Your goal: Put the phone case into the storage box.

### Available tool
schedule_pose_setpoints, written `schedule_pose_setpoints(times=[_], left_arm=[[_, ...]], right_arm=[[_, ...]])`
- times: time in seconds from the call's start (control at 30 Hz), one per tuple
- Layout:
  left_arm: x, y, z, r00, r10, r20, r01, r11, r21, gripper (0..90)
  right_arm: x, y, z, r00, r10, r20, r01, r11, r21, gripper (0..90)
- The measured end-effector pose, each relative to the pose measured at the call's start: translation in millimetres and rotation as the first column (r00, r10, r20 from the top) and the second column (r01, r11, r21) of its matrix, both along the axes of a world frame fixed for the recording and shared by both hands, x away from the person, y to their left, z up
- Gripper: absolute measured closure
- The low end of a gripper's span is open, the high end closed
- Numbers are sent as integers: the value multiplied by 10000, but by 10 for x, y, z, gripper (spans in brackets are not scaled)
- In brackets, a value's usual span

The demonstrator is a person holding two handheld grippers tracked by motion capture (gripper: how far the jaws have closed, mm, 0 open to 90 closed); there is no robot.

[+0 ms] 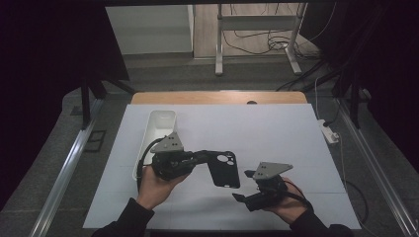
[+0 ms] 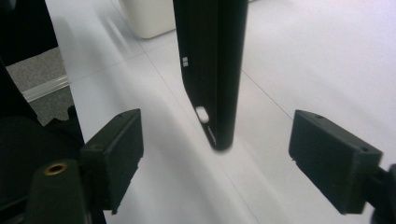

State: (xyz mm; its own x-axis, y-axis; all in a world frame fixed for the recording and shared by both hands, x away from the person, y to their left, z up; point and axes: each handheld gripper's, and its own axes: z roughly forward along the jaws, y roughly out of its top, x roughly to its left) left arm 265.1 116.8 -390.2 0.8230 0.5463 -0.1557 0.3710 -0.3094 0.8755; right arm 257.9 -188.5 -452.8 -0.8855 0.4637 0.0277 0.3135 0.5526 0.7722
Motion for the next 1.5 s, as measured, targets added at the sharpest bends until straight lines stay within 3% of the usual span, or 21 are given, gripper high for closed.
schedule_pose_setpoints(times=[0.3,0.57,0.87,1.17,1.5], left_arm=[[51,169,46,9989,470,14,-470,9986,226,835],[89,301,91,9969,781,9,-780,9961,418,835],[130,440,199,9949,1000,107,-1004,9940,440,834],[173,600,312,9914,1297,194,-1304,9907,396,834],[198,750,421,9862,1624,307,-1638,9853,484,834]], right_arm=[[-24,-207,-6,9986,-455,-256,447,9985,-307,0],[-32,-422,-19,9904,-1273,-538,1236,9901,-668,0],[-80,-652,6,9794,-1969,-436,1937,9786,-691,0],[-151,-989,-41,9562,-2838,-720,2794,9579,-654,0],[-222,-1169,-52,9357,-3458,-691,3425,9379,-562,0]])
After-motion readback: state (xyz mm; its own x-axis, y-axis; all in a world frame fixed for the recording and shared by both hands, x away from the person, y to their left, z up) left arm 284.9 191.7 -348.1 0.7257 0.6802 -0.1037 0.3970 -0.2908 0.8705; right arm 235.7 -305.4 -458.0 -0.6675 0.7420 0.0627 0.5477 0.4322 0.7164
